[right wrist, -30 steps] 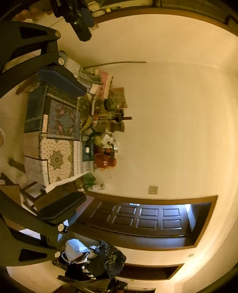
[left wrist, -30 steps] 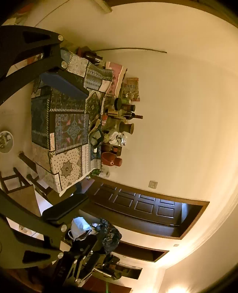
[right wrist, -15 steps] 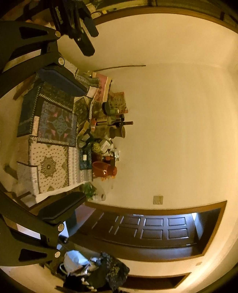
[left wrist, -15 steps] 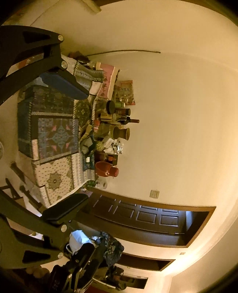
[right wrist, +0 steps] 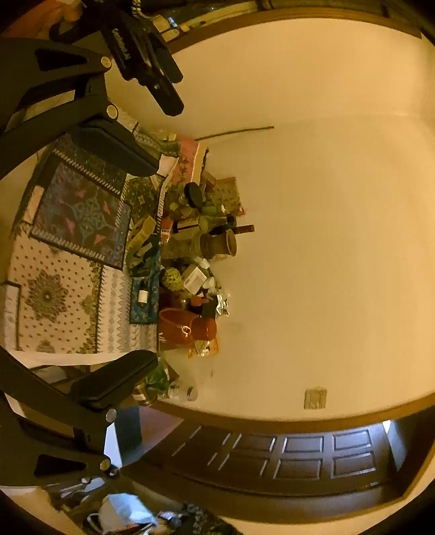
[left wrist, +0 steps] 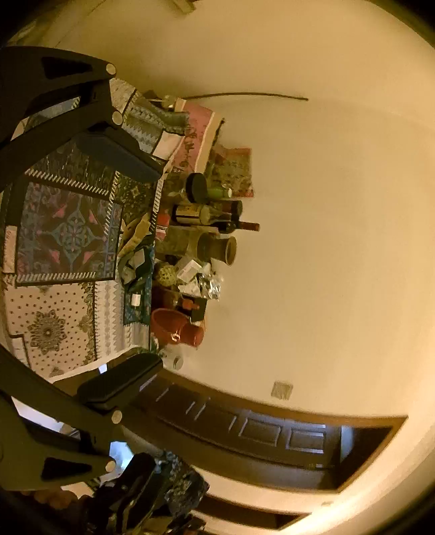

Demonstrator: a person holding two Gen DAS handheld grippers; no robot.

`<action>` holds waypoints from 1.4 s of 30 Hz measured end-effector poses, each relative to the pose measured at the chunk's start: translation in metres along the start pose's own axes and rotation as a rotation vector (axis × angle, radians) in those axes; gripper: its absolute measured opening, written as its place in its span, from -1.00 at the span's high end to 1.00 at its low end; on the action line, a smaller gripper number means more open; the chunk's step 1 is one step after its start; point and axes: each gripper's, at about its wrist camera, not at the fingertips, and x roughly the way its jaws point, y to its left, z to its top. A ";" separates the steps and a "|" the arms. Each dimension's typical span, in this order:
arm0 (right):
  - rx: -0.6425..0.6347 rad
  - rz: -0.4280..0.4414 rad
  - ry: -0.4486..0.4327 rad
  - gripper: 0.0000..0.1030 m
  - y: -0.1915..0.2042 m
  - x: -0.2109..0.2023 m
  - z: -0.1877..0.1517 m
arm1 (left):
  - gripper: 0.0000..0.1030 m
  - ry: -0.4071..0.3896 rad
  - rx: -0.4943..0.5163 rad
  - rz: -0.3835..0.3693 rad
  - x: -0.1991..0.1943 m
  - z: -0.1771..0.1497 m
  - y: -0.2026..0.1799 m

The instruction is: Collect trash

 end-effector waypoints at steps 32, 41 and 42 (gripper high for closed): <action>0.066 0.010 0.629 -0.54 -0.005 0.398 -0.072 | -0.80 0.598 -0.108 -0.055 0.358 -0.062 0.140; 0.158 0.071 0.666 0.54 -0.011 0.400 -0.085 | -0.69 0.715 -0.153 -0.136 0.424 -0.095 0.133; 0.160 0.066 0.658 0.57 -0.012 0.397 -0.085 | -0.67 0.726 -0.158 -0.141 0.430 -0.099 0.131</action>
